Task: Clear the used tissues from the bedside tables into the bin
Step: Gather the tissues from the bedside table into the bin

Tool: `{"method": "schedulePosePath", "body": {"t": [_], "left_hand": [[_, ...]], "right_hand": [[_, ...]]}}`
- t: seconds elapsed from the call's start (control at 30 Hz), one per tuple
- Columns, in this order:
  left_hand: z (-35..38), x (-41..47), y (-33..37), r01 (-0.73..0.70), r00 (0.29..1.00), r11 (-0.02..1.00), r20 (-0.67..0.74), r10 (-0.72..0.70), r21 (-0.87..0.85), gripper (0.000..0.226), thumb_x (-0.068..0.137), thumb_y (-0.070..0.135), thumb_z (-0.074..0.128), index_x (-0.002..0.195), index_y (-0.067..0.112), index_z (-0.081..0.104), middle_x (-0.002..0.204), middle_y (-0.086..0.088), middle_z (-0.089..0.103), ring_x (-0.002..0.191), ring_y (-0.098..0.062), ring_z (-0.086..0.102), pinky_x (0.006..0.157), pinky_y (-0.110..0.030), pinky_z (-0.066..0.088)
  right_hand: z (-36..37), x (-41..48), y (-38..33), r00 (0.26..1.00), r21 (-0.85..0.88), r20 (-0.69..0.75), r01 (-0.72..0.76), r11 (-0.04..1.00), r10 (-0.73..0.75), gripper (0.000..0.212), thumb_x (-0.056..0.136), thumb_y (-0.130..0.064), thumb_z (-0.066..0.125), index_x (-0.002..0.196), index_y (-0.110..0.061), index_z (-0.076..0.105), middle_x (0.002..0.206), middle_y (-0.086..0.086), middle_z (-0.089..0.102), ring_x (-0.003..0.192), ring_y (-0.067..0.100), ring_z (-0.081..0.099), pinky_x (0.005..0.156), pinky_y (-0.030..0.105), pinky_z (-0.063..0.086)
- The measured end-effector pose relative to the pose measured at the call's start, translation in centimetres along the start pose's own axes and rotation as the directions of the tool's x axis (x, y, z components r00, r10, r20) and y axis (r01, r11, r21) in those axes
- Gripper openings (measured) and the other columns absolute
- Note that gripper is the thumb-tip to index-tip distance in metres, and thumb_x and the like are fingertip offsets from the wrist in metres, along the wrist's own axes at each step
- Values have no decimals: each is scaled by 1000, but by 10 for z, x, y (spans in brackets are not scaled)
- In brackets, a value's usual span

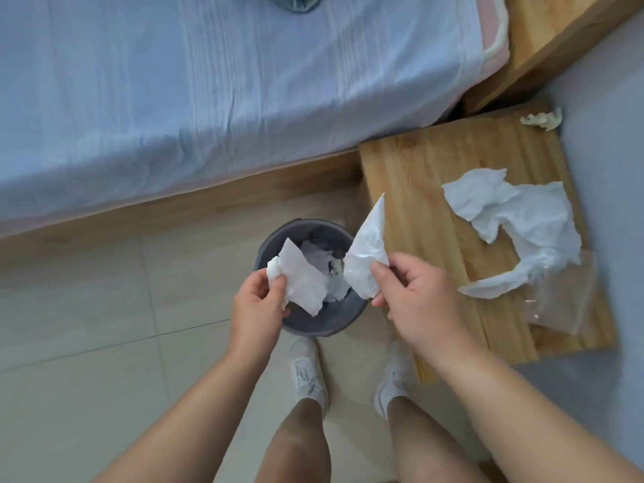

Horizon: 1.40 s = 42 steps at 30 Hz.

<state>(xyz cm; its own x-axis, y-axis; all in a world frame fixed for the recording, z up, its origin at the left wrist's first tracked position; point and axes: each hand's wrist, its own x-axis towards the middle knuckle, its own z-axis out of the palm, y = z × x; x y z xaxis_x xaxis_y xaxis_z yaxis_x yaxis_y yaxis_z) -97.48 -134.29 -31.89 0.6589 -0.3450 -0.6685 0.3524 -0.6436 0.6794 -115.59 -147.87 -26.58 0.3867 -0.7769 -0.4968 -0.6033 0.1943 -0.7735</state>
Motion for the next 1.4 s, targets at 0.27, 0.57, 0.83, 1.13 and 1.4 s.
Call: {"method": "schedulePosePath", "body": {"t": [0.27, 0.57, 0.83, 1.13, 1.4], "left_hand": [[-27, 53, -61, 181, 983, 978, -52, -177, 102, 14, 104, 25, 59, 115, 21, 66, 108, -1, 76, 89, -21, 73, 79, -42, 64], [-28, 45, -69, 203, 958, 960, 165, -235, 193, 43, 106, 34, 61, 148, 29, 50, 143, -2, 61, 122, -24, 65, 83, -38, 59], [18, 12, -19, -50, 982, 958, 187, -3, 282, 19, 106, 38, 58, 121, 38, 69, 108, 15, 75, 102, -13, 73, 89, -45, 63], [158, -30, 81, -527, 824, 732, 469, 318, 432, 30, 104, 43, 60, 133, 36, 66, 134, 14, 65, 122, -16, 63, 107, -44, 53], [271, -29, 103, -798, 597, 225, 687, 414, 559, 66, 101, 41, 65, 161, 34, 38, 171, 0, 33, 155, -26, 28, 115, -45, 42]], "right_hand": [[104, 40, 64, 965, -331, 146, -161, 930, 219, 29, 100, -38, 53, 89, -17, 69, 76, 2, 73, 73, 21, 69, 72, 43, 59], [103, 34, 83, 924, -337, 194, -254, 907, 331, 44, 99, -39, 60, 140, -21, 61, 130, -1, 71, 115, 17, 65, 93, 30, 48], [19, -7, 59, 970, -104, 97, -214, 971, 224, 22, 87, -51, 57, 103, -43, 68, 91, -19, 73, 82, 2, 71, 76, 30, 56], [-148, 1, 51, 898, -182, -439, -44, 982, -41, 15, 97, -28, 64, 105, -37, 72, 93, -25, 72, 90, -9, 65, 75, 9, 48], [-213, 73, 88, 971, -588, -226, -73, 805, -77, 68, 91, -40, 74, 152, -24, 51, 157, 4, 49, 140, 31, 39, 116, 42, 35]]}}
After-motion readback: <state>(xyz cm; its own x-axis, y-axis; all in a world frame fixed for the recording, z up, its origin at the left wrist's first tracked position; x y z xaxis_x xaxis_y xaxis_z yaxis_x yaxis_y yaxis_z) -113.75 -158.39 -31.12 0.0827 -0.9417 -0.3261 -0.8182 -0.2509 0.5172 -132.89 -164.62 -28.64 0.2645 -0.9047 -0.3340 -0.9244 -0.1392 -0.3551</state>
